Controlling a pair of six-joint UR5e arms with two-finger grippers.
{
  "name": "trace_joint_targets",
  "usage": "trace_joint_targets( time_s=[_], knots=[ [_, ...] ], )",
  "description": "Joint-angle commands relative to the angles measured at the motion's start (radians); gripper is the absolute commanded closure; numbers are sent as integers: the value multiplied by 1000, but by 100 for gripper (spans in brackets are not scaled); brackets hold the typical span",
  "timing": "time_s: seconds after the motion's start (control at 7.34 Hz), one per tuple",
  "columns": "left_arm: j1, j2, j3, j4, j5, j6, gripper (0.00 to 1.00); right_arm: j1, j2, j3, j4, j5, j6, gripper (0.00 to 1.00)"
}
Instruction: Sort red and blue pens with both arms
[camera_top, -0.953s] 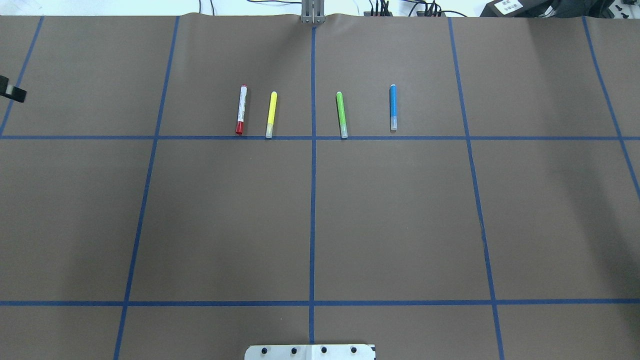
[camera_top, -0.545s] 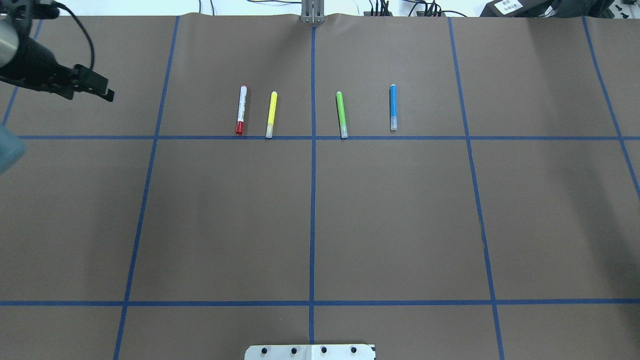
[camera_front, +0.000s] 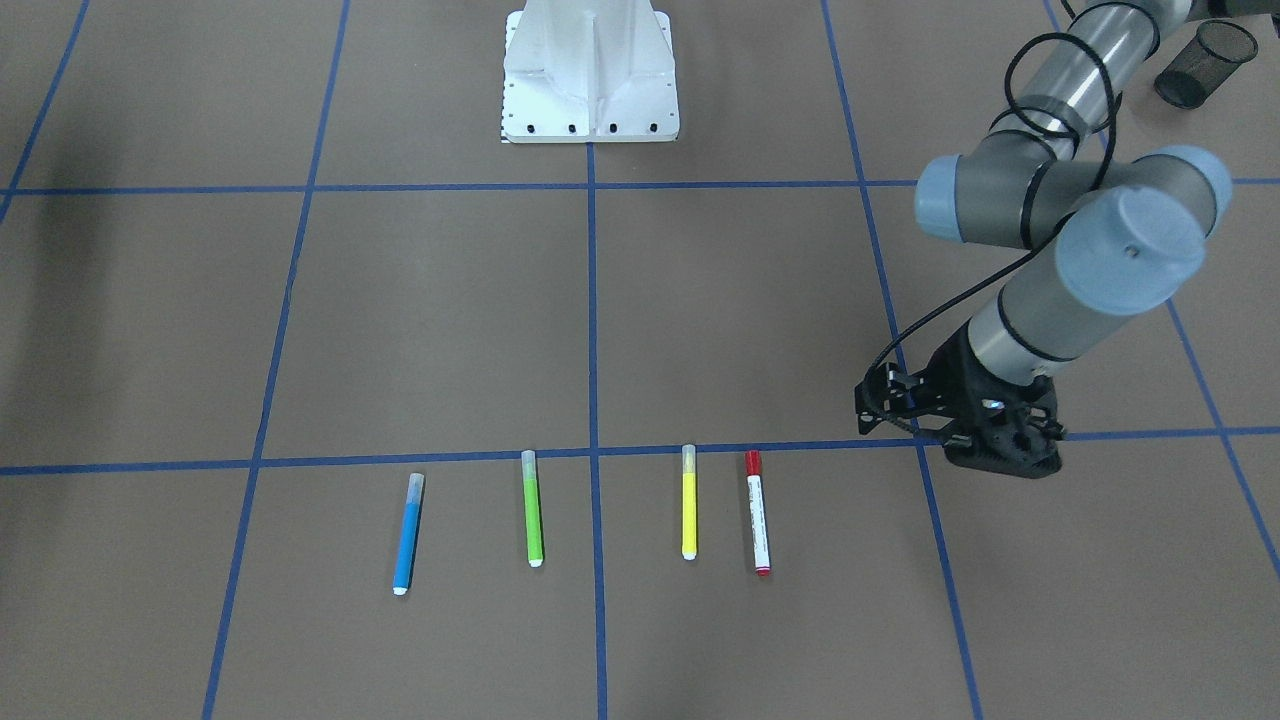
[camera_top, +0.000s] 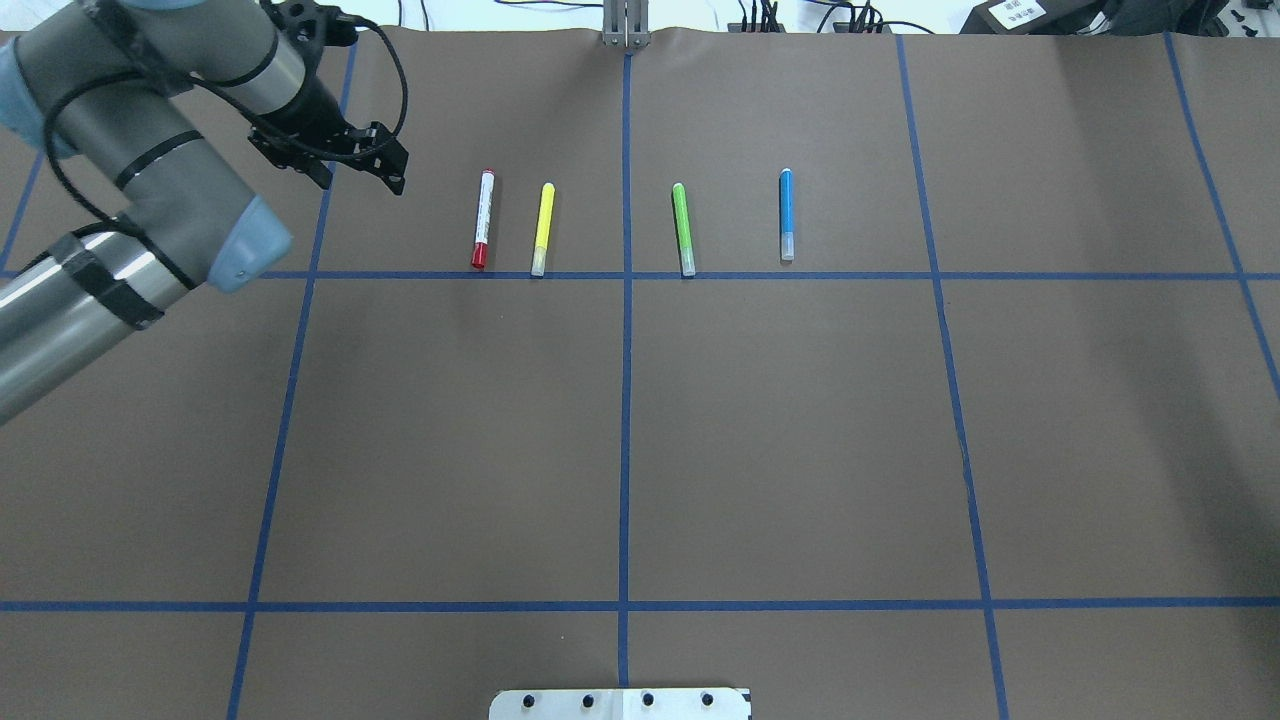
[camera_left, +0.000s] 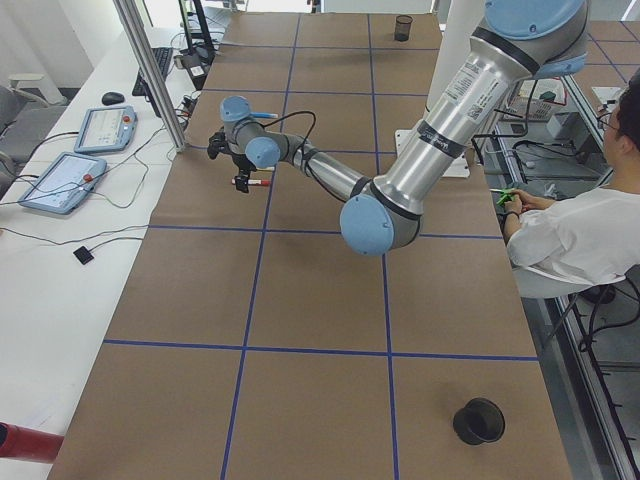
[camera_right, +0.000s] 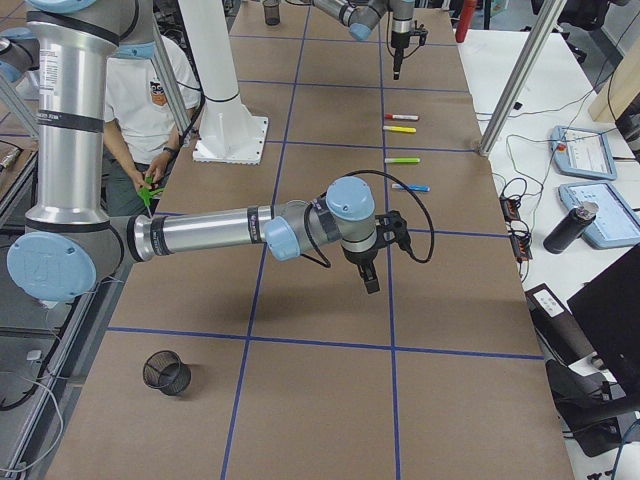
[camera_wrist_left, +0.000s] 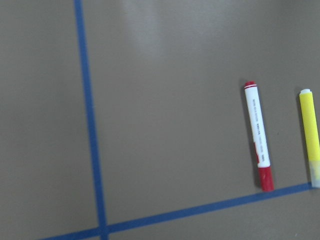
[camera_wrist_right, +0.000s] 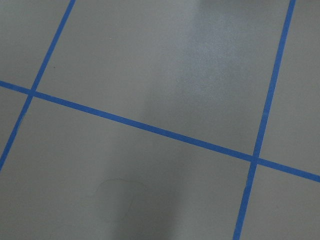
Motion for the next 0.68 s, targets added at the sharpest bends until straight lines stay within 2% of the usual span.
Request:
trace_joint_targets(
  time_s=[0.0, 0.14, 0.27, 0.41, 0.54],
  knots=[
    [38, -127, 153, -8, 32, -18, 5, -2, 1, -1, 0, 0, 1, 0],
    [54, -150, 190, -12, 43, -19, 5, -4, 1, -3, 0, -1, 1, 0],
    [72, -199, 257, -37, 129, -56, 5, -5, -1, -3, 0, 0, 1, 0],
    [98, -225, 318, -67, 177, -75, 5, -5, -1, -3, 0, 0, 1, 0],
    [100, -242, 345, -71, 182, -77, 6, -7, -1, -3, 0, 0, 2, 0]
  ],
)
